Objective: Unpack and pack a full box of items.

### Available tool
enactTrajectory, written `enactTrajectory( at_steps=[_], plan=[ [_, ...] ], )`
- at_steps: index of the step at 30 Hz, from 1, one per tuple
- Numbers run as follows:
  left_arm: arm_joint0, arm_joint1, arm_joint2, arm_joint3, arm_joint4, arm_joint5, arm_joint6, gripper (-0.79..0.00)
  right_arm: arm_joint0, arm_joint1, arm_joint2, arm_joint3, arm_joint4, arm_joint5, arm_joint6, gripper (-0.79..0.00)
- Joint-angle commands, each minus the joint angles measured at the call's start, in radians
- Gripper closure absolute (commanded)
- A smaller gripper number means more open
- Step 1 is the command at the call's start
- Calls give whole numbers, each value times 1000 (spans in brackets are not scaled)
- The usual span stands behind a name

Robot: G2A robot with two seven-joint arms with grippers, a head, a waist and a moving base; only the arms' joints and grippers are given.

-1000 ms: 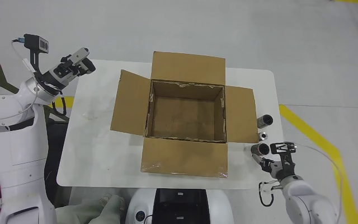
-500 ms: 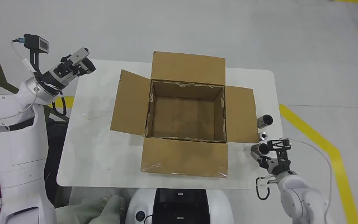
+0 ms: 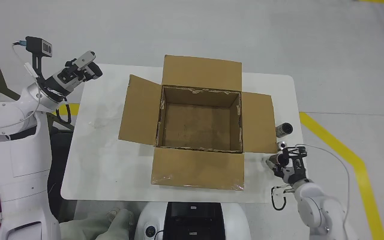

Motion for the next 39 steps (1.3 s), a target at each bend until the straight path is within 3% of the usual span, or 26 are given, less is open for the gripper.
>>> enactTrajectory(
  at_steps=[1,3,9,10,12,13,21,29,39],
  plan=[
    [0,0,0,0,0,0,0,-785,2,0,-1,2,0,0,1,-542],
    [0,0,0,0,0,0,0,-785,4,0,-2,3,4,0,2,-388],
    [0,0,0,0,0,0,0,-785,1,0,0,5,9,5,-5,-209],
    [0,0,0,0,0,0,0,-785,0,0,2,4,11,7,-7,-169],
    [0,0,0,0,0,0,0,-785,-5,1,5,-1,13,8,-11,-18],
    [0,0,0,0,0,0,0,-785,-8,1,7,-6,13,10,-12,0],
    [0,0,0,0,0,0,0,-785,-54,1,27,-77,30,18,-21,0],
    [0,0,0,0,0,0,0,-785,-120,1,73,-241,21,49,-21,0],
    [0,0,0,0,0,0,0,-785,-136,5,123,-425,-93,46,-29,0]
  ],
)
